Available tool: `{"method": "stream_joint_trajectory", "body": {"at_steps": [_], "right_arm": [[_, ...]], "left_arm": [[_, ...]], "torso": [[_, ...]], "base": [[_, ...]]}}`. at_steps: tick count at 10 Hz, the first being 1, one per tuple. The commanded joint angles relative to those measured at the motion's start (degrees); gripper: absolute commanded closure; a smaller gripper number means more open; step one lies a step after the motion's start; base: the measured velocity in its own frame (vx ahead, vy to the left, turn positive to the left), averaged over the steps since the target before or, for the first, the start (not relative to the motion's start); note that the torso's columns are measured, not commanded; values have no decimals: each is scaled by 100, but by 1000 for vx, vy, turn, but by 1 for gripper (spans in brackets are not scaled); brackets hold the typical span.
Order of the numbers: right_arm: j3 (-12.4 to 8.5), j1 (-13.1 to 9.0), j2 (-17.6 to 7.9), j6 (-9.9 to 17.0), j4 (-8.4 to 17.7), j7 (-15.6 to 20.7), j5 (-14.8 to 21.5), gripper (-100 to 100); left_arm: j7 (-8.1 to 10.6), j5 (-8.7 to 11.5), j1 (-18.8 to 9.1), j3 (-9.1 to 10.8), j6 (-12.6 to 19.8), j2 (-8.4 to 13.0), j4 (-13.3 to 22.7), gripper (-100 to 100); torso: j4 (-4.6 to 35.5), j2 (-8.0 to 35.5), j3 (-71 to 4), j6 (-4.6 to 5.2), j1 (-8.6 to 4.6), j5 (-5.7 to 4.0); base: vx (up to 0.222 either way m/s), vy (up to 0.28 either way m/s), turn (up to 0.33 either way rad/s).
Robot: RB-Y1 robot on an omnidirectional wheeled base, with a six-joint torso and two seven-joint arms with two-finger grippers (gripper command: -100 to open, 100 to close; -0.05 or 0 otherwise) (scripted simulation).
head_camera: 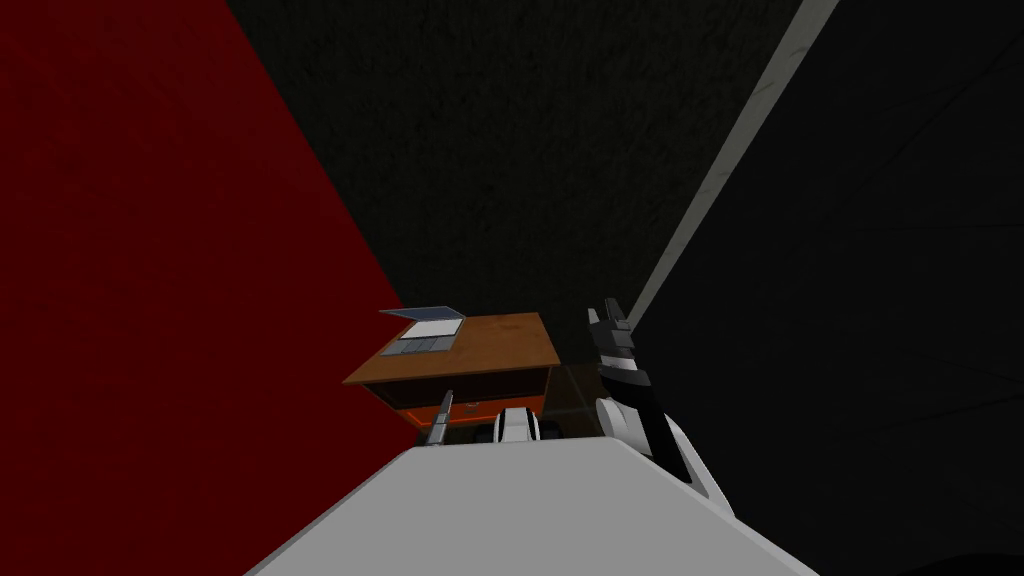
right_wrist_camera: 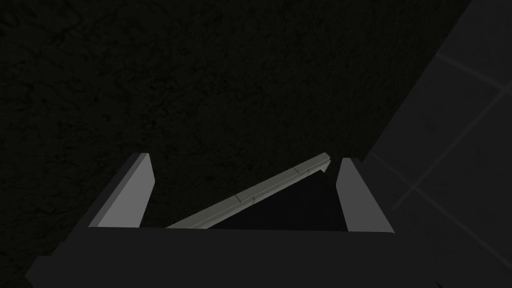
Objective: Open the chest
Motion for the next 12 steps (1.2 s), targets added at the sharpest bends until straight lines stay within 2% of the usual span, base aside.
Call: {"method": "stream_joint_trajectory", "body": {"at_steps": [1, 2, 6, 7, 8, 9, 11, 12], "right_arm": [[0, 0, 0, 0, 0, 0, 0, 0], [0, -1, 0, 0, 0, 0, 0, 0], [1, -1, 1, 0, 0, 0, 0, 0], [1, -1, 1, 0, 0, 0, 0, 0], [1, -1, 1, 0, 0, 0, 0, 0], [0, -1, 0, 0, 0, 0, 0, 0], [0, -1, 0, 0, 0, 0, 0, 0], [0, -1, 0, 0, 0, 0, 0, 0]], "left_arm": [[5, 3, -84, 29, -115, -188, 240, -100], [13, 0, -50, 19, -45, -119, 125, -100], [172, 80, -278, 24, 426, 32, -125, -100], [192, 90, -306, 25, 485, 52, -156, -100], [178, 86, -294, 29, 403, 49, -98, -100], [113, 50, -193, 22, 248, -30, -29, 100], [35, 10, -80, 19, 11, -111, 98, 100], [60, 27, -165, 21, 51, -86, 89, 100]], "torso": [[1, 5, 3, 0, 0, -1], [1, 3, 2, 0, -1, 0], [-2, -8, -5, 0, -5, -2], [-3, -9, -5, 0, -6, -2], [-3, -9, -5, -1, -1, -1], [-3, -10, -6, -1, 7, 2], [-31, -41, -10, -2, 39, 25], [-24, -45, -21, -2, 38, 20]], "base": [[19, 1, -2], [9, -1, -1], [-10, -30, 0], [-13, -37, 1], [-6, -15, 0], [10, 23, -1], [14, 41, -3], [-2, 15, 0]]}}
